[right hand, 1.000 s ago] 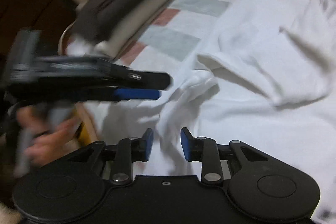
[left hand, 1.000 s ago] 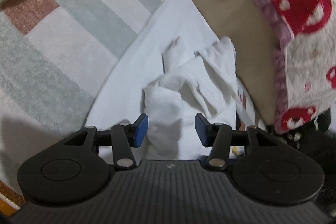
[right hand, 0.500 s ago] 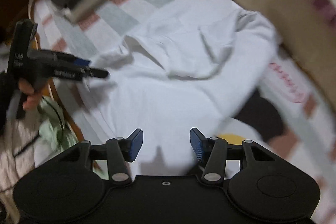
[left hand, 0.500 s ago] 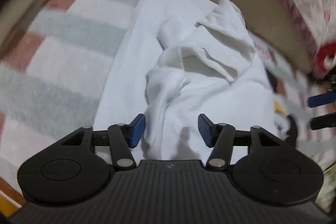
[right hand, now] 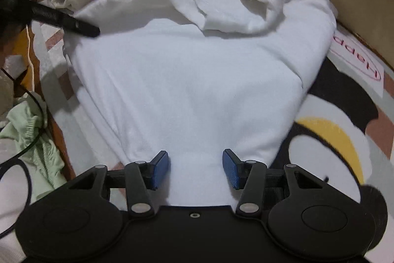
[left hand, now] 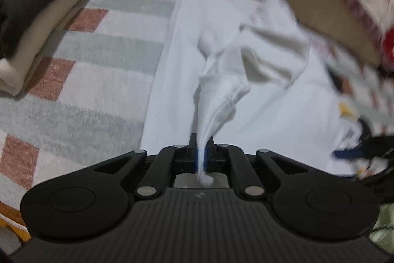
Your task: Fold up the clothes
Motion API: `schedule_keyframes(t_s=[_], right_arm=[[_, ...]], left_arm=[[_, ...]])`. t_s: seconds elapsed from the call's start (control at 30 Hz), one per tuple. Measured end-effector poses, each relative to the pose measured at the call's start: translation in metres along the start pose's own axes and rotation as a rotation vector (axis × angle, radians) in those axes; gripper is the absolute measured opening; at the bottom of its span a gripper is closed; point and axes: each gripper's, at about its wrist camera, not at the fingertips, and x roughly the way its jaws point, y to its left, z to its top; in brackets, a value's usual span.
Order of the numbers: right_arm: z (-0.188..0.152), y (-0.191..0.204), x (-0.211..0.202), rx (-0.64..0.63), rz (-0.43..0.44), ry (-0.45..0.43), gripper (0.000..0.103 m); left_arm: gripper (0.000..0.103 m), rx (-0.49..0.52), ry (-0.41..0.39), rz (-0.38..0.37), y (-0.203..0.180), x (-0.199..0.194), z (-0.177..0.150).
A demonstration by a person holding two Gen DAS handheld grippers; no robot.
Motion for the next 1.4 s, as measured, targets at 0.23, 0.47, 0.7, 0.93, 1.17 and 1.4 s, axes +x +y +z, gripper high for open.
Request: schedule_keyframes(t_s=[0.23, 0.47, 0.7, 0.93, 1.17, 1.4], right_arm=[[0.001, -0.01, -0.003, 0.031, 0.059, 0.053, 0.055], [-0.001, -0.028, -0.001, 0.141, 0.111, 0.064, 0.055], [-0.001, -0.027, 0.001, 0.149, 0.149, 0.083, 0.068], [0.048, -0.057, -0.025, 0.301, 0.295, -0.006, 0.072], [0.139, -0.099, -0.002, 0.373, 0.142, -0.123, 0.072], [0.135, -0.119, 0.045, 0.464, 0.182, -0.123, 0.049]], left_arm=[[0.004, -0.083, -0.12, -0.064, 0.008, -0.041, -0.004], [0.004, -0.005, 0.009, 0.084, 0.002, -0.019, -0.014], [0.031, 0.144, -0.122, 0.145, -0.018, -0.052, -0.017], [0.05, 0.343, -0.215, -0.035, -0.048, -0.077, 0.047], [0.05, 0.391, -0.192, -0.211, -0.069, 0.0, 0.099], [0.049, 0.461, -0.196, -0.32, -0.054, 0.056, 0.092]])
